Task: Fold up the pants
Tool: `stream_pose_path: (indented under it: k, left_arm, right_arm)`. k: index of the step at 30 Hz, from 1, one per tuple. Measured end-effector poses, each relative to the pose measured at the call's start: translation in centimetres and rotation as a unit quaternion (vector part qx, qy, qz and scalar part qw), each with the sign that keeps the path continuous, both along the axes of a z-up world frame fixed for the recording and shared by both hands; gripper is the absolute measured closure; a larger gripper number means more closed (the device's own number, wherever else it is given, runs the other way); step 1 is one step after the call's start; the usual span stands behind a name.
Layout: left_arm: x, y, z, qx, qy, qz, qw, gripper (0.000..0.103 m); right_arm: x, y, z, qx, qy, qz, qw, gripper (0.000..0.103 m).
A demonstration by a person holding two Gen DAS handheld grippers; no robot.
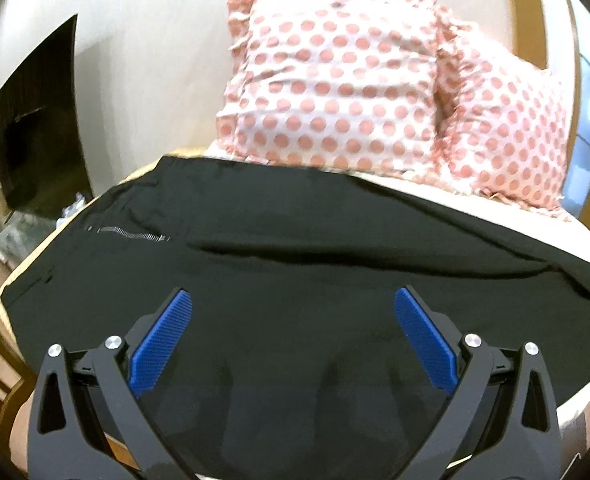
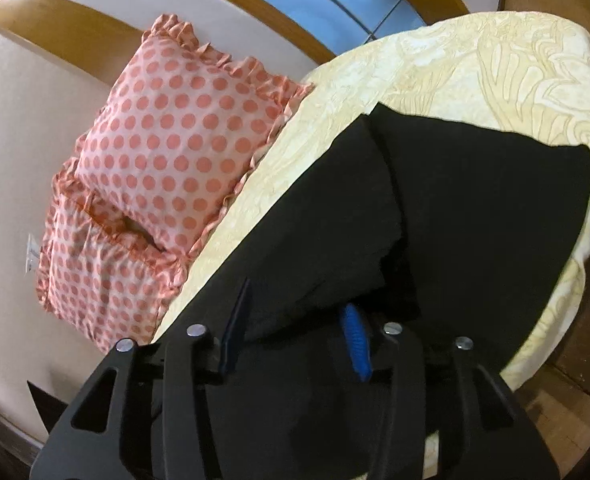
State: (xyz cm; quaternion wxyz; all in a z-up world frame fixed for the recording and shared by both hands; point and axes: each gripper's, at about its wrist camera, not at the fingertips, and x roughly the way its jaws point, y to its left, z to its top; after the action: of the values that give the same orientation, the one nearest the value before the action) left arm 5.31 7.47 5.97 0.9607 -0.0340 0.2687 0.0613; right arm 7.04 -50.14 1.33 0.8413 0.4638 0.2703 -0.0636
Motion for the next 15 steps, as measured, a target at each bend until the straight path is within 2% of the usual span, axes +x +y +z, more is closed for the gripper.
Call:
stream_pose_path:
  k: [1,2,3,5,7,10,13,15]
  left_arm:
    - [-0.1,-0.1,0.1,-0.002,-0.006,-0.006,1.0000,0.002]
    - [-0.2,-0.1,0.2,-0.004,-0.012,-0.012,0.9998,0.002]
    - [-0.5,-0.1,0.2,-0.010,-0.021,-0.021,0.9995,0.002]
    - [-0.8,0.0,0.4,-0.018,-0.035,-0.024,0.9989,0.002]
    - [-0.7,0.3,0.7,-0.017,-0.035,-0.019,0.9991,0.002]
    - [0.1,1.1,1.1,-0.015,-0.008,-0.018,0.9997,0.002]
    - [1.8,3.2,1.4,-0.035,0.035,-0.010,0.9987,0.002]
    - [2.9,4.7,1.9,-0.052,0.046,-0.007,0.9976,0.002]
  right_arm:
    - [0.1,-0.1,-0.1,0.002,-0.001,-0.004,1.000,0.059]
    - [0.1,-0.2,-0.2,0.004,0.002,-0.009,1.000,0.065]
    - [0.2,-0.4,-0.6,0.010,0.010,-0.016,1.000,0.080]
    - [0.6,-0.8,-1.3,0.029,0.017,-0.017,0.999,0.099]
    - [0.4,-1.4,-1.6,0.047,0.000,-0.018,0.999,0.100]
    - [-1.4,-1.7,1.1,0.019,-0.062,-0.021,0.998,0.100]
    - [-3.6,-1.8,3.1,0.009,-0.108,-0.020,0.994,0.100]
    - [-5.2,-1.8,3.5,0.010,-0.123,-0.020,0.992,0.100]
